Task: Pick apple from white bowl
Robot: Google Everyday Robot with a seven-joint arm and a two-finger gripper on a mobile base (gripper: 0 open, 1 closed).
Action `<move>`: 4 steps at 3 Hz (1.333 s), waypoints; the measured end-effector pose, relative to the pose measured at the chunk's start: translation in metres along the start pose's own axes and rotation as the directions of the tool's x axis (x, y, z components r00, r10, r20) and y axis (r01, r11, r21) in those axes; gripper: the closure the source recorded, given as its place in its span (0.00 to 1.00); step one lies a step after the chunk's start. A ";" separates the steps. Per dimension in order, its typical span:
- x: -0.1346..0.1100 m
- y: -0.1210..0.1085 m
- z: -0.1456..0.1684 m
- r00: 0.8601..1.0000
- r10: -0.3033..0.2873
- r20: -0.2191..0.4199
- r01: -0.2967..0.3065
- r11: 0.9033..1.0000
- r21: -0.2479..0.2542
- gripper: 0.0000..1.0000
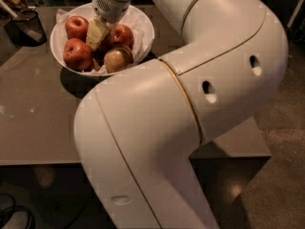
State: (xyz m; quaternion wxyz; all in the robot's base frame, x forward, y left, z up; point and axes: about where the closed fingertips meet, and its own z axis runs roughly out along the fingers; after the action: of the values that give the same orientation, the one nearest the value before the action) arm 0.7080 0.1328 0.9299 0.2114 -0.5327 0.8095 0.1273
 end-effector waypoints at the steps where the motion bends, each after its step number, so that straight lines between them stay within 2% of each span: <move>1: -0.006 0.003 -0.017 1.000 -0.026 -0.008 0.026 0.999 0.025 1.00; 2: -0.012 0.008 -0.039 0.998 -0.062 -0.011 0.063 0.997 0.042 1.00; 3: -0.020 0.014 -0.058 0.995 -0.103 0.016 0.102 0.994 0.040 1.00; 4: -0.028 0.026 -0.077 0.986 -0.149 0.069 0.148 0.989 0.020 1.00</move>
Offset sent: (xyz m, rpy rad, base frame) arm -0.0167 -0.0099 0.0779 -0.0530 -0.0996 0.0646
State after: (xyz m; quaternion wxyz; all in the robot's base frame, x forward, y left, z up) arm 0.6782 0.1324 1.0106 0.2524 -0.5851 0.7607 0.1239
